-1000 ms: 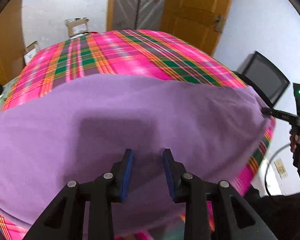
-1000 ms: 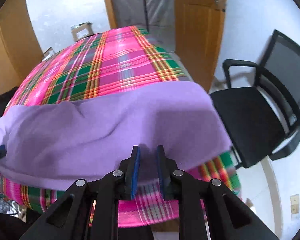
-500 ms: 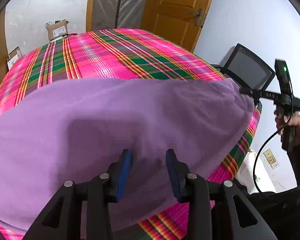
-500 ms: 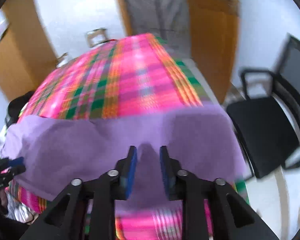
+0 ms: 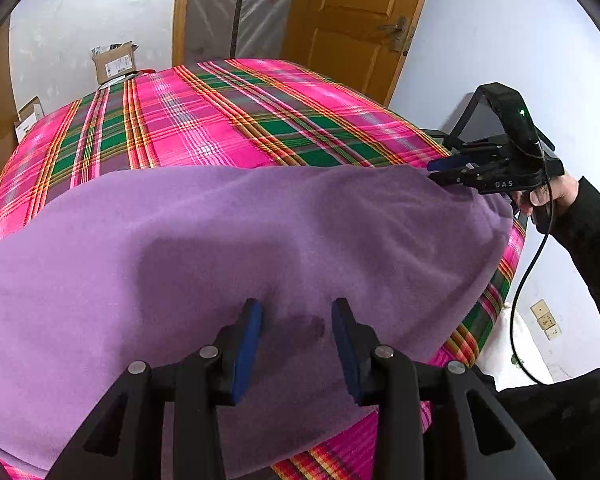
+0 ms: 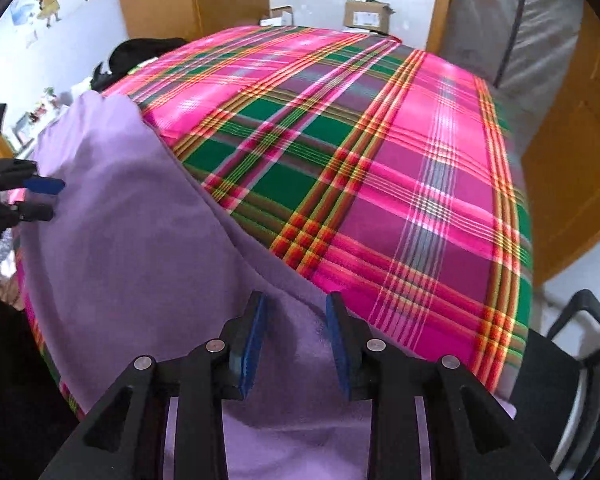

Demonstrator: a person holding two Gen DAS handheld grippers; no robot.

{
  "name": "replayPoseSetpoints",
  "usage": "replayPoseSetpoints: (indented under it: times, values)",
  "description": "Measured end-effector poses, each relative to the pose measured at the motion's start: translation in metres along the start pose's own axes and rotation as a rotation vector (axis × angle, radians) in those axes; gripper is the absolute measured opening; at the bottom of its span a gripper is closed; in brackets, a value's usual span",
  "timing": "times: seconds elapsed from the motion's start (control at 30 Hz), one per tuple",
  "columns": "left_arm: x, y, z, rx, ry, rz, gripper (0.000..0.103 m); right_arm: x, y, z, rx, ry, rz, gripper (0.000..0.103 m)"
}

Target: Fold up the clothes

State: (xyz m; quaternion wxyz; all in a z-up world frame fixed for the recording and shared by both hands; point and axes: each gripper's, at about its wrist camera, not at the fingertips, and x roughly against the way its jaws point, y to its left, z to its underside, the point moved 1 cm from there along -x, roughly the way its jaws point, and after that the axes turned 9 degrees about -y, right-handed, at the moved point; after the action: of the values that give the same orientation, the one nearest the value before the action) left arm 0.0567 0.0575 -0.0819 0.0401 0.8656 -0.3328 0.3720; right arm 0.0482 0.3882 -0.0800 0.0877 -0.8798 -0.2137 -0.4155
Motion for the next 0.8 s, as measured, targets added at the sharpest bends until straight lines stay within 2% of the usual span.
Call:
replayPoseSetpoints:
  times: [0.13,0.23,0.37,0.47,0.6,0.73,0.8]
  values:
    - [-0.003,0.001,-0.002,0.003,0.001,-0.004,0.037,0.002,0.002,0.002,0.023,0.011,-0.012,0.012]
    - [-0.004,0.001,-0.005,0.005,0.0,-0.004,0.037,0.007,0.006,0.003,0.051,0.0,0.021,0.008]
    - [-0.006,0.001,-0.008,0.002,0.0,-0.005,0.037,0.014,0.0,-0.003,0.025,-0.053,0.049,0.006]
    - [-0.007,0.0,-0.012,-0.001,-0.005,-0.006,0.037,0.011,-0.008,-0.01,-0.004,-0.075,0.066,0.006]
    - [-0.007,-0.004,-0.016,-0.007,-0.015,-0.005,0.037,0.0,-0.013,-0.009,-0.026,-0.045,0.077,0.008]
    - [-0.006,-0.006,-0.016,-0.008,-0.017,0.003,0.037,0.018,-0.023,0.005,-0.061,-0.059,0.104,0.025]
    - [-0.006,-0.006,-0.016,-0.006,-0.015,0.011,0.037,0.032,-0.035,0.014,-0.1,-0.071,0.145,0.027]
